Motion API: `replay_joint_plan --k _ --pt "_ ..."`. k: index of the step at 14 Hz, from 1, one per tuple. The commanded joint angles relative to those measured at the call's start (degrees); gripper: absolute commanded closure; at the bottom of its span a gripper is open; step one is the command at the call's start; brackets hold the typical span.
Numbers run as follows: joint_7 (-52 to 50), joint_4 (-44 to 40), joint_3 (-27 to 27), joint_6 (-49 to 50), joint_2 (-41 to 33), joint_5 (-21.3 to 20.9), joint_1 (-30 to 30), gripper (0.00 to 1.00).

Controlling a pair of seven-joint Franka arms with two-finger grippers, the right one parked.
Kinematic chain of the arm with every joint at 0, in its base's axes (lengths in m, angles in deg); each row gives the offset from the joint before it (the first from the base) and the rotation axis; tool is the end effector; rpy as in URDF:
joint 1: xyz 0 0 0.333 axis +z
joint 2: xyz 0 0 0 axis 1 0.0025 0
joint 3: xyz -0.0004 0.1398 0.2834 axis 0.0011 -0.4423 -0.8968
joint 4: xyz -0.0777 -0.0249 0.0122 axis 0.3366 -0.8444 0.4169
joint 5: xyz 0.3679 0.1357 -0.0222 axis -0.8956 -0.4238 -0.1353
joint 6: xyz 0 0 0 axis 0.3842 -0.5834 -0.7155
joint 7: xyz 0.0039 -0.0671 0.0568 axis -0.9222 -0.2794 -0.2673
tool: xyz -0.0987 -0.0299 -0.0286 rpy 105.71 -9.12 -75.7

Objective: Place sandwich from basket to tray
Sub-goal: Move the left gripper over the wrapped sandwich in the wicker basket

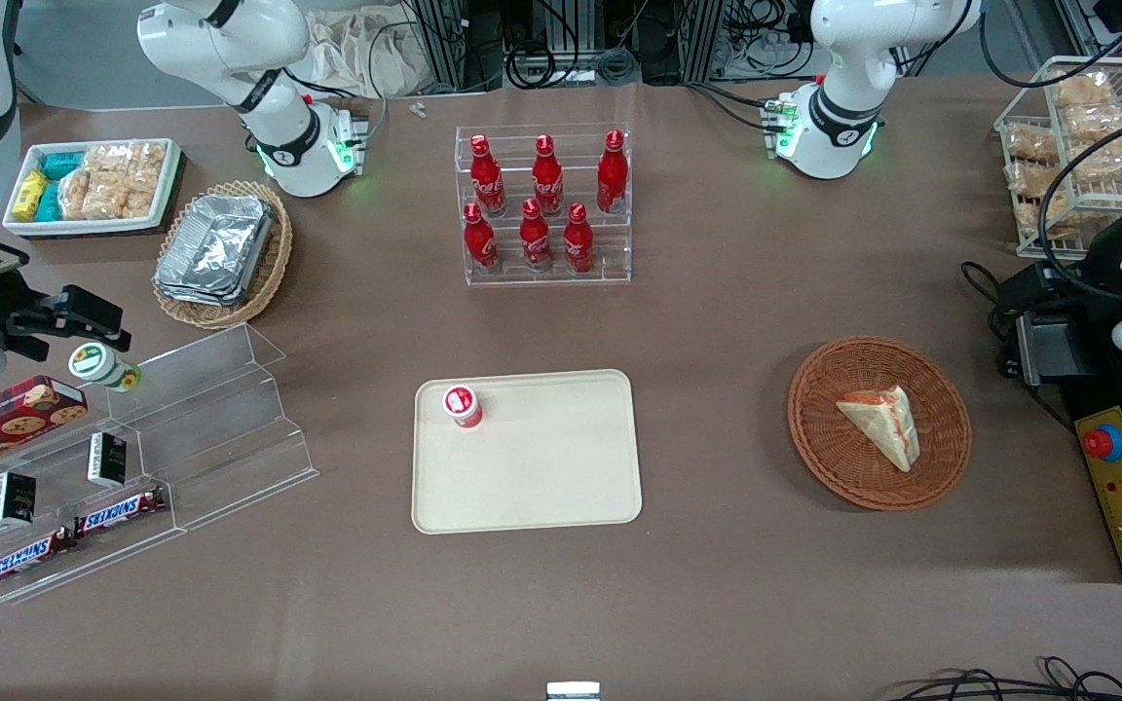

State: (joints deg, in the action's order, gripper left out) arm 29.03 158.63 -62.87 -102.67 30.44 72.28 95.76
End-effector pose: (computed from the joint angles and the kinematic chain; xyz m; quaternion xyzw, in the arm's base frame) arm 0.5791 -0.0164 0.6140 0.9997 0.0166 0.0048 0.0152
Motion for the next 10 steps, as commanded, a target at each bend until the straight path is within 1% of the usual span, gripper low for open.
replay_joint_plan --k 1,3,5,7,8,10 --pt "-0.13 -1.92 0.14 1.61 0.91 0.68 0.33 0.00" --pt "0.30 -2.01 0.14 1.52 1.87 0.77 0.33 0.00" --pt "-1.36 -1.13 0.14 1.43 1.96 0.16 0.33 0.00" --pt "-1.97 -0.78 0.06 1.00 3.45 0.51 0.42 0.00" --pt "-4.07 -0.60 -0.03 0.65 4.15 0.16 0.42 0.00" --pt "-13.71 0.97 -0.03 -1.19 5.12 0.07 0.42 0.00"
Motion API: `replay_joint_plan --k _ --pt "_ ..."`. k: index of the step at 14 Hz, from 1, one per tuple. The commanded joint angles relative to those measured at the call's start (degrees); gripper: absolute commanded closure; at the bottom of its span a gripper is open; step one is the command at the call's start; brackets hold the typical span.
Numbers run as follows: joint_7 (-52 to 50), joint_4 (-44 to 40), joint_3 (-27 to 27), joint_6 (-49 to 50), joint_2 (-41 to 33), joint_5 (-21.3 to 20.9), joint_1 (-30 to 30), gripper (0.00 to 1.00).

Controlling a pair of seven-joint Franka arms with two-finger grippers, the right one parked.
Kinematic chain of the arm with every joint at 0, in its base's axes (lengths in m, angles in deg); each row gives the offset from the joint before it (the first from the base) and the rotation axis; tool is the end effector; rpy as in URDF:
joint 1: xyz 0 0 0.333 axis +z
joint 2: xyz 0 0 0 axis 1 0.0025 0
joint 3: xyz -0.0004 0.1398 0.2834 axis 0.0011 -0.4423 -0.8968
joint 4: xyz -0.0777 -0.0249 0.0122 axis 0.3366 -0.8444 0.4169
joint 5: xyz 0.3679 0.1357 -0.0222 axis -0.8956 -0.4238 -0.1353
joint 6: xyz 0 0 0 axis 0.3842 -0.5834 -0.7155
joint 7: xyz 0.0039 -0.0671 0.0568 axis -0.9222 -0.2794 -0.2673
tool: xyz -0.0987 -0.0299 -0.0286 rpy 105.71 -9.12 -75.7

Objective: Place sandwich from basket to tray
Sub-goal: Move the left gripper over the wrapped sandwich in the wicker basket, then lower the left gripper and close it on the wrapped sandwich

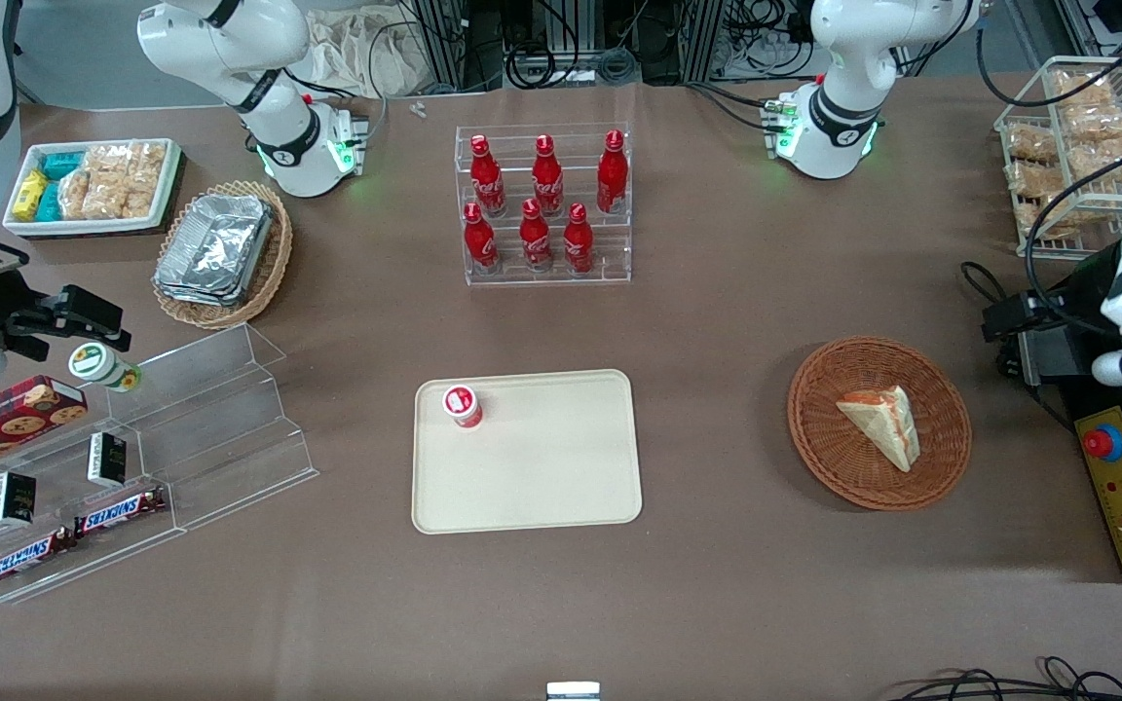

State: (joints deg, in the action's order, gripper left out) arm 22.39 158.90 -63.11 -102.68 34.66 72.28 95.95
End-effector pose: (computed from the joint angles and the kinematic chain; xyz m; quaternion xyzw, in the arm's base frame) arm 0.5979 -0.0101 0.5687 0.9961 0.0788 -0.0351 0.0161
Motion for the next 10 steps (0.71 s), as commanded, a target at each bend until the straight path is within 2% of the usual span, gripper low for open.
replay_joint_plan --k 1,4,8,10 --pt "-11.21 2.54 0.30 -3.81 0.99 -0.02 0.14 0.00" --pt "-18.53 8.61 0.30 -13.65 2.83 -0.02 0.06 0.00" --pt "-27.14 10.91 0.39 -21.48 7.48 -0.19 -0.47 0.00" --pt "-31.01 10.91 0.56 -23.86 10.47 -1.94 -1.08 0.00"
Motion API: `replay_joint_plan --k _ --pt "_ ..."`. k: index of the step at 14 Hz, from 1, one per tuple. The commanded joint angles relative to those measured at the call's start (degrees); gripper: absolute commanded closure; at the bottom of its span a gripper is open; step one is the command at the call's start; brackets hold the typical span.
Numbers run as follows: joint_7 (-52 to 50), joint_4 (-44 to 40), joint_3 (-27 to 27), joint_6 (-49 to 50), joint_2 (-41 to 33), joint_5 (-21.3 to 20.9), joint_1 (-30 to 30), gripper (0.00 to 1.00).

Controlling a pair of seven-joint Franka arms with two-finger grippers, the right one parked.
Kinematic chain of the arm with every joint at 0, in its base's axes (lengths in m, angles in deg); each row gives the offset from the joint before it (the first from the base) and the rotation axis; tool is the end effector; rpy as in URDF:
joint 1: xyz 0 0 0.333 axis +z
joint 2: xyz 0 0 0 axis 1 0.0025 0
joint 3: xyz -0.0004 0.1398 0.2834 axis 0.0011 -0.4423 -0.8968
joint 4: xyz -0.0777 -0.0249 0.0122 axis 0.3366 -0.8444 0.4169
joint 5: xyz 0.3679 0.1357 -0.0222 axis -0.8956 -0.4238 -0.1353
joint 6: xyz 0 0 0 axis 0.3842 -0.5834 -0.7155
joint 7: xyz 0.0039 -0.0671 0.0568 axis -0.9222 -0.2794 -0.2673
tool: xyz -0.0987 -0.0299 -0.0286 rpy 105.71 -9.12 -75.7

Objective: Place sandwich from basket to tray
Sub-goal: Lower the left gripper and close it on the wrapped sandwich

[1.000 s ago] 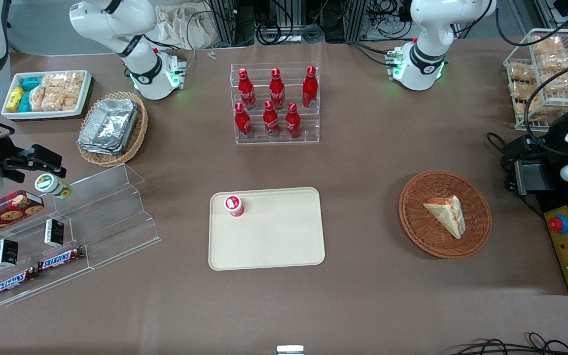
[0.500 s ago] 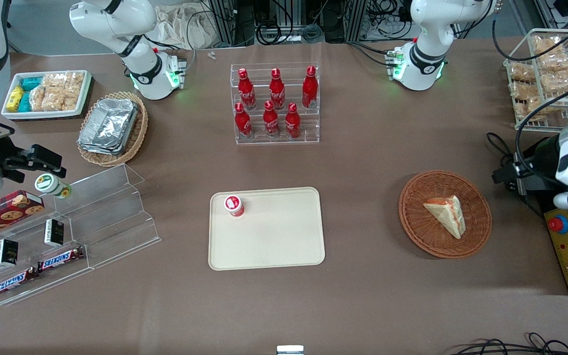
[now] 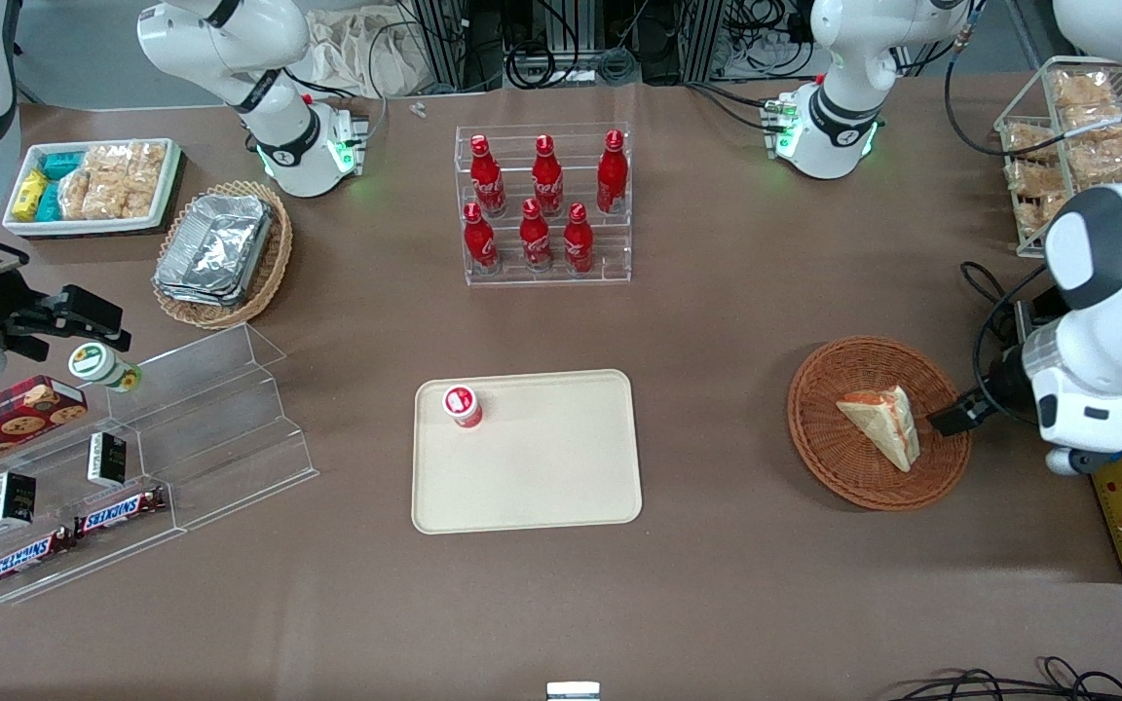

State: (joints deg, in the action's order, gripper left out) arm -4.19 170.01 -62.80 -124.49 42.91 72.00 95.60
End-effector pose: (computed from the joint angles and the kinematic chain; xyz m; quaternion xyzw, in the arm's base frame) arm 0.6380 -0.0156 0.4197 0.9520 0.3048 -0.0194 0.0210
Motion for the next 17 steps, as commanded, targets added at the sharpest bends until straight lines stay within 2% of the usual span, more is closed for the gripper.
replay_joint_plan --k 1,6,13,15,17 --pt "-6.11 -0.12 0.25 -3.54 3.72 -1.84 -1.26 0.00" --pt "-8.58 4.71 0.16 -9.88 5.94 -1.93 -2.32 0.00" --pt "-8.41 7.79 -0.11 -10.06 6.02 -2.20 -1.62 0.00" --pt "-8.41 8.76 -0.11 -10.32 5.94 -3.95 -1.35 0.00" --pt "-8.41 11.21 -0.11 -13.38 5.67 -3.95 -0.91 0.00"
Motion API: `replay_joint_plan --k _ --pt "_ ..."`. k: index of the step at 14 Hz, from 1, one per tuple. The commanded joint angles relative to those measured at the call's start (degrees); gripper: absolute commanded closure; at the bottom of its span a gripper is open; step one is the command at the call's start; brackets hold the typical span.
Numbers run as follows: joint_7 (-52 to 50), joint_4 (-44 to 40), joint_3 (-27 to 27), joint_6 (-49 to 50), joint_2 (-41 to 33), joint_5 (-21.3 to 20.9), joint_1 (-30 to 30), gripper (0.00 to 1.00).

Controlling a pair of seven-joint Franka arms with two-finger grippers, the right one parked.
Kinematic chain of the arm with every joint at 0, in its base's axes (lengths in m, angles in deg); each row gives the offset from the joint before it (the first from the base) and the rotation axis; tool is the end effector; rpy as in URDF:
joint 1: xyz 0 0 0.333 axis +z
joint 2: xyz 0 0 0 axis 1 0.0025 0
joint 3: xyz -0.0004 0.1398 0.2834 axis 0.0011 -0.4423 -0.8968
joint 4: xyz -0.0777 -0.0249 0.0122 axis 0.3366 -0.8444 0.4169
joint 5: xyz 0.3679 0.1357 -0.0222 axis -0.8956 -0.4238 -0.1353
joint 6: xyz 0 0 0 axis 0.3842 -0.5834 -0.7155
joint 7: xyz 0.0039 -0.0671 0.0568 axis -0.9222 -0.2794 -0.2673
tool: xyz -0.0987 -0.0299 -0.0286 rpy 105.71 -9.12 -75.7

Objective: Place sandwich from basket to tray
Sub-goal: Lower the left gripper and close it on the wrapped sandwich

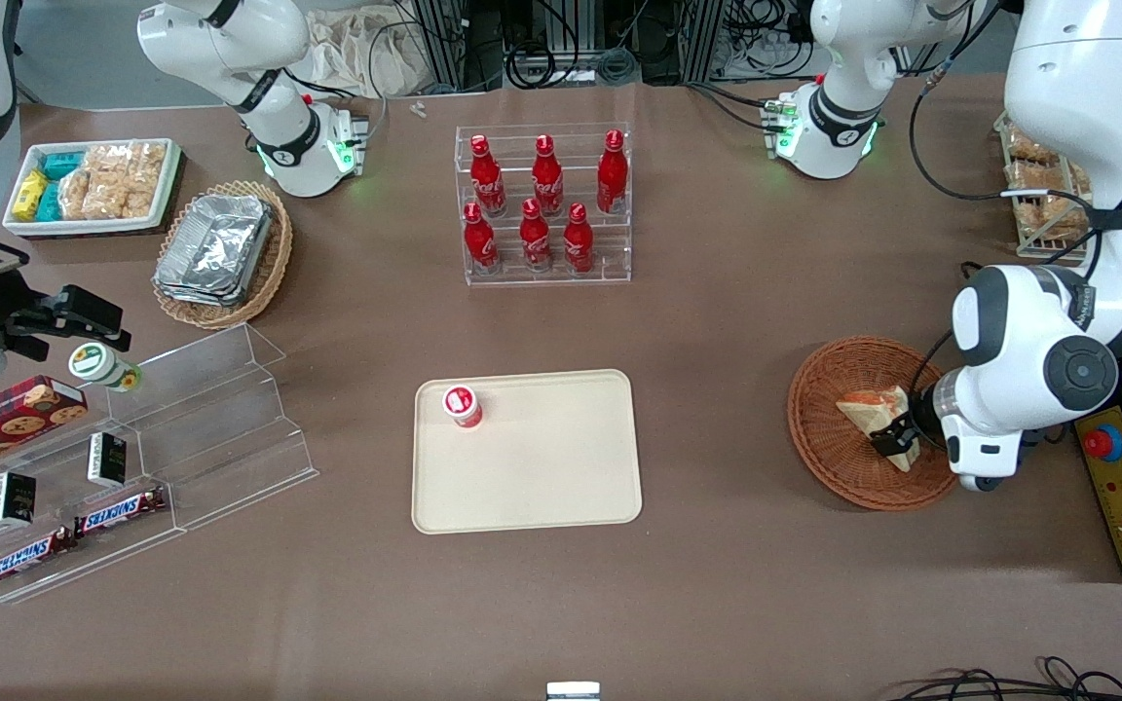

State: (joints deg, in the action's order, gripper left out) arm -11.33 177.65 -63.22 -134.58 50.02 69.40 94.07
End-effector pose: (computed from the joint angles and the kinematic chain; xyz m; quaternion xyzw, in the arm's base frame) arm 0.6278 -0.0273 0.2954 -0.9374 -0.3442 0.0526 0.0080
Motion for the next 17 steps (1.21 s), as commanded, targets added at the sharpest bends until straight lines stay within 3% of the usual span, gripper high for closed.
replay_joint_plan --k 1,6,8,9,11,12,14,17 --pt "-1.26 5.06 0.32 -5.58 -1.44 -1.44 0.79 0.00" --pt "-1.26 7.45 0.32 -10.26 -0.48 -1.36 0.88 0.03" --pt "-1.26 7.80 0.32 -10.70 -0.30 -1.36 0.88 0.58" --pt "-1.26 7.80 0.32 -10.79 -0.04 -1.36 0.88 0.77" --pt "-1.26 7.80 0.41 -10.61 -0.12 -1.36 0.88 0.94" --pt "-1.26 7.71 0.41 -10.18 -0.39 -1.36 0.79 0.99" --pt "-0.83 6.66 0.49 -8.60 -0.91 -1.27 0.88 1.00" --pt "-0.21 -0.17 0.76 5.06 -3.63 -1.18 0.53 1.00"
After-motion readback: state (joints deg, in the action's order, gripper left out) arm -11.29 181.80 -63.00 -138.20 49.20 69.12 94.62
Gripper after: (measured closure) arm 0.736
